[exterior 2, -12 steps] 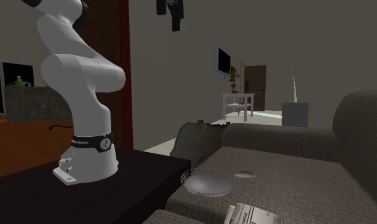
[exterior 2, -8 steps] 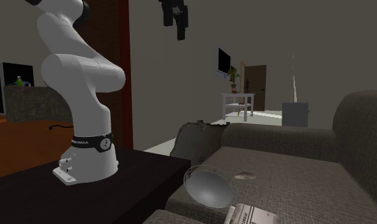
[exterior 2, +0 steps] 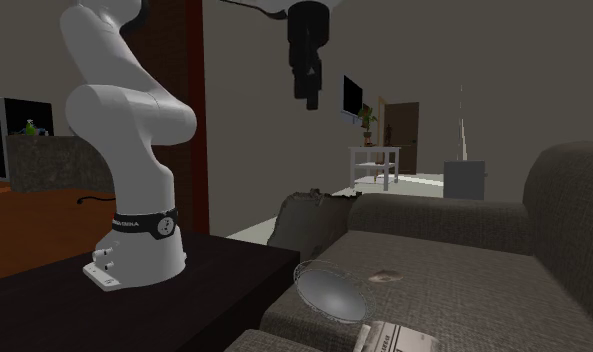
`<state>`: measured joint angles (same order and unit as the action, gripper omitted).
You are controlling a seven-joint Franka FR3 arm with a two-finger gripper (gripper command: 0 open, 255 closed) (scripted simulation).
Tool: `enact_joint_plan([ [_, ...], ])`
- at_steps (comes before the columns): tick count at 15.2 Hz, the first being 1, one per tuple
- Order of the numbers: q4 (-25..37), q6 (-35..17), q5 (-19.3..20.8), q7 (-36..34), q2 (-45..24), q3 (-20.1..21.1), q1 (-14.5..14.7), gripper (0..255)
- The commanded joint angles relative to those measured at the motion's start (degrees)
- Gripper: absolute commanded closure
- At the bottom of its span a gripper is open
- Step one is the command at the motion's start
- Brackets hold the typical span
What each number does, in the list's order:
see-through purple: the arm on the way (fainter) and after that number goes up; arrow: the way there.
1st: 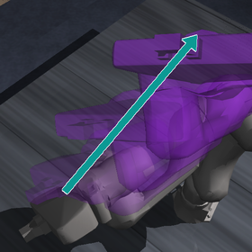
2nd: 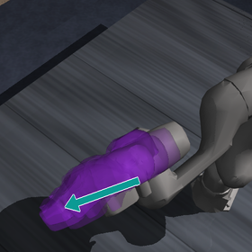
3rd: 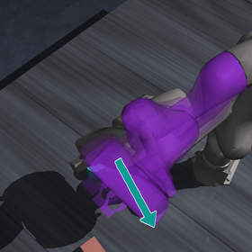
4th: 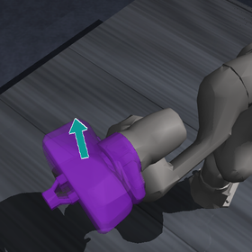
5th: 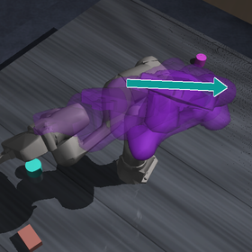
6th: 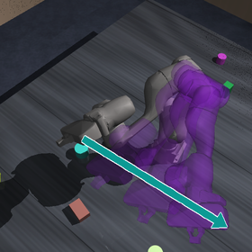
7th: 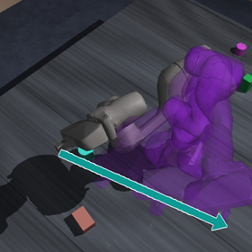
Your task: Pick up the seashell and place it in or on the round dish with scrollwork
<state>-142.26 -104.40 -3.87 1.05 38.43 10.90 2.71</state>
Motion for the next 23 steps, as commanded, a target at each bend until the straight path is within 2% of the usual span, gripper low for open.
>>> enact_joint_plan([
  [1,-1.2,-4.0,-0.6,-1.2,-2.8,1.7,0.5,0],
  [8,-2.5,-16.9,-0.7,-5.4,-14.9,6.9,1.2,0],
  [13,-1.0,-25.5,1.8,-9.7,-25.6,10.6,1.0,0],
  [19,3.4,-33.8,9.4,-17.4,-40.0,13.6,1.1,0],
  [23,7.9,-37.6,16.5,-23.4,-50.0,13.2,2.9,0],
])
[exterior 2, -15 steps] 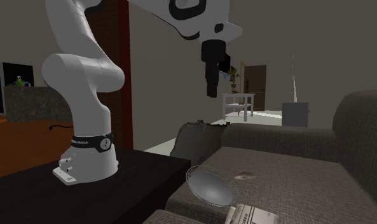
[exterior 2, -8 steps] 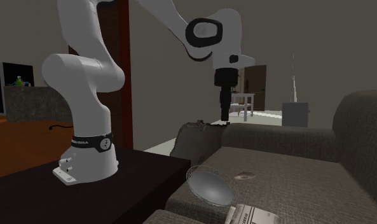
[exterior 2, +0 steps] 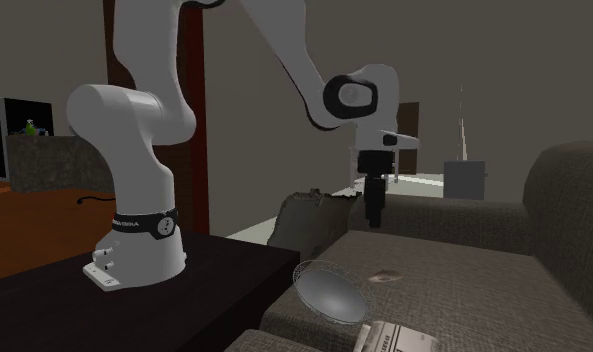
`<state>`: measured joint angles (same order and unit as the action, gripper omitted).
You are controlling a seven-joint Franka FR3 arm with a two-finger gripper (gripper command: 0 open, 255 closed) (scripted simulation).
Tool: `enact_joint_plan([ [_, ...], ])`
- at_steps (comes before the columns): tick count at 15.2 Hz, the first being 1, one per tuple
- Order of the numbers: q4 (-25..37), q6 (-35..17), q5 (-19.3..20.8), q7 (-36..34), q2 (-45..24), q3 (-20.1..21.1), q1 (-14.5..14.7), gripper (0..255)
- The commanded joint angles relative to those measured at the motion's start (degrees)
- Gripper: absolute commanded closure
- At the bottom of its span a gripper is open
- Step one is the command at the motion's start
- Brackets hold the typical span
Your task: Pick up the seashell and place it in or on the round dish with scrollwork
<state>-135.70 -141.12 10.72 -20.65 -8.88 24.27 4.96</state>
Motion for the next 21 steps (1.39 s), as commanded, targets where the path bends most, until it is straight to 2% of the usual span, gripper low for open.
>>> enact_joint_plan([
  [1,2.6,-1.6,3.6,-3.1,-5.1,-0.5,1.4,0],
  [5,8.6,-3.7,9.3,-7.8,-14.5,-2.9,5.1,0],
  [9,14.8,-4.8,12.8,-10.6,-22.7,-5.3,8.8,0],
  [16,16.0,-8.3,15.3,-12.3,-27.4,-7.7,10.4,0],
  [21,16.1,-8.6,15.5,-12.4,-27.8,-7.9,10.5,0],
])
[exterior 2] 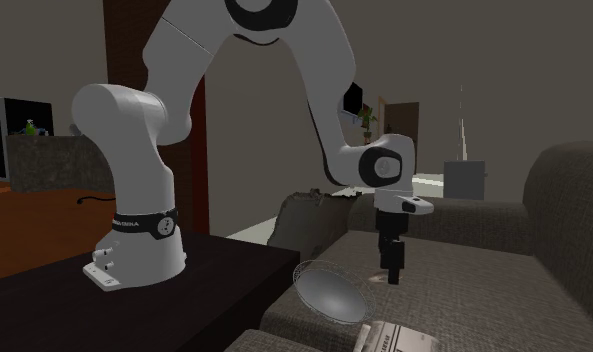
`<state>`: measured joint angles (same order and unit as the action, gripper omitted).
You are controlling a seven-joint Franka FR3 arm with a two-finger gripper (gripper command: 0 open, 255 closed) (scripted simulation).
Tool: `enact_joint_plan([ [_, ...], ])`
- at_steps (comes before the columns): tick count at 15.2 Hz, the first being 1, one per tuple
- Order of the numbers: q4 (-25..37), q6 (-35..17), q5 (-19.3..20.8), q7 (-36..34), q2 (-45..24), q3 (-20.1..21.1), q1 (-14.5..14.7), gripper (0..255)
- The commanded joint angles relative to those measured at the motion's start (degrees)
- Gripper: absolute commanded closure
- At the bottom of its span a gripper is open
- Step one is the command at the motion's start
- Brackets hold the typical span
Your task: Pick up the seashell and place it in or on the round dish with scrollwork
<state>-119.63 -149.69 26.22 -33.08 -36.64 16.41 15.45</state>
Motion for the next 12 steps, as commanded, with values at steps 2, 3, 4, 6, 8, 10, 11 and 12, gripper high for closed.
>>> enact_joint_plan([
  [2,0.0,0.0,0.0,0.0,0.0,0.0,0.0,0],
  [3,0.0,0.0,0.0,0.0,0.0,0.0,0.0,0],
  [4,0.0,0.0,0.0,0.0,0.0,0.0,0.0,255],
  [6,0.0,0.0,0.0,0.0,-0.1,0.0,0.0,255],
  [8,0.1,0.0,0.0,0.1,-0.1,0.0,-0.1,255],
  [10,0.0,0.0,0.0,0.0,0.0,0.0,0.0,255],
  [11,0.1,0.0,0.0,0.0,0.0,0.0,0.0,255],
  [12,0.2,0.1,0.0,0.0,-0.1,0.0,0.0,255],
])
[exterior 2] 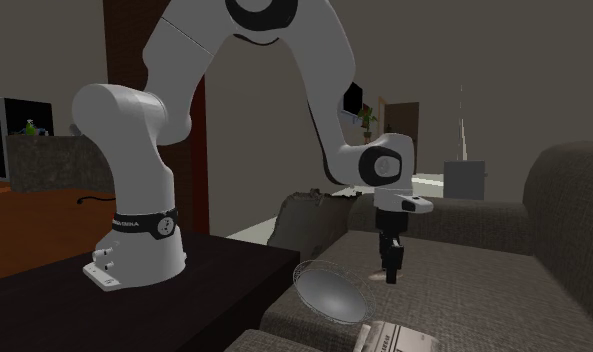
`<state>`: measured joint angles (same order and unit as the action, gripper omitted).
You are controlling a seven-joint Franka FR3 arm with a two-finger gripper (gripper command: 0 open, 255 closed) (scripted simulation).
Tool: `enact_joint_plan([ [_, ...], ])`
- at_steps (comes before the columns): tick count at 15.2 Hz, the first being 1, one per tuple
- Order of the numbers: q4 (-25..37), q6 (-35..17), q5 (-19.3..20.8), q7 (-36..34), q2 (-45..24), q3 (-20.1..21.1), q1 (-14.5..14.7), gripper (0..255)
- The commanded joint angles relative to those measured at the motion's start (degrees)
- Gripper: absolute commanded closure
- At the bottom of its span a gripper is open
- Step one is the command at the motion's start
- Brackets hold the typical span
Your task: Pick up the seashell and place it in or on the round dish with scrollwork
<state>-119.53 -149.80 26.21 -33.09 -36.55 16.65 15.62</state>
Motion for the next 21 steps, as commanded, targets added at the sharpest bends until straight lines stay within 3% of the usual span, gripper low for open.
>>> enact_joint_plan([
  [1,-0.1,0.1,0.0,0.0,-0.1,-0.3,-0.2,255],
  [21,-3.1,10.2,-7.9,5.8,13.5,6.2,-5.0,255],
])
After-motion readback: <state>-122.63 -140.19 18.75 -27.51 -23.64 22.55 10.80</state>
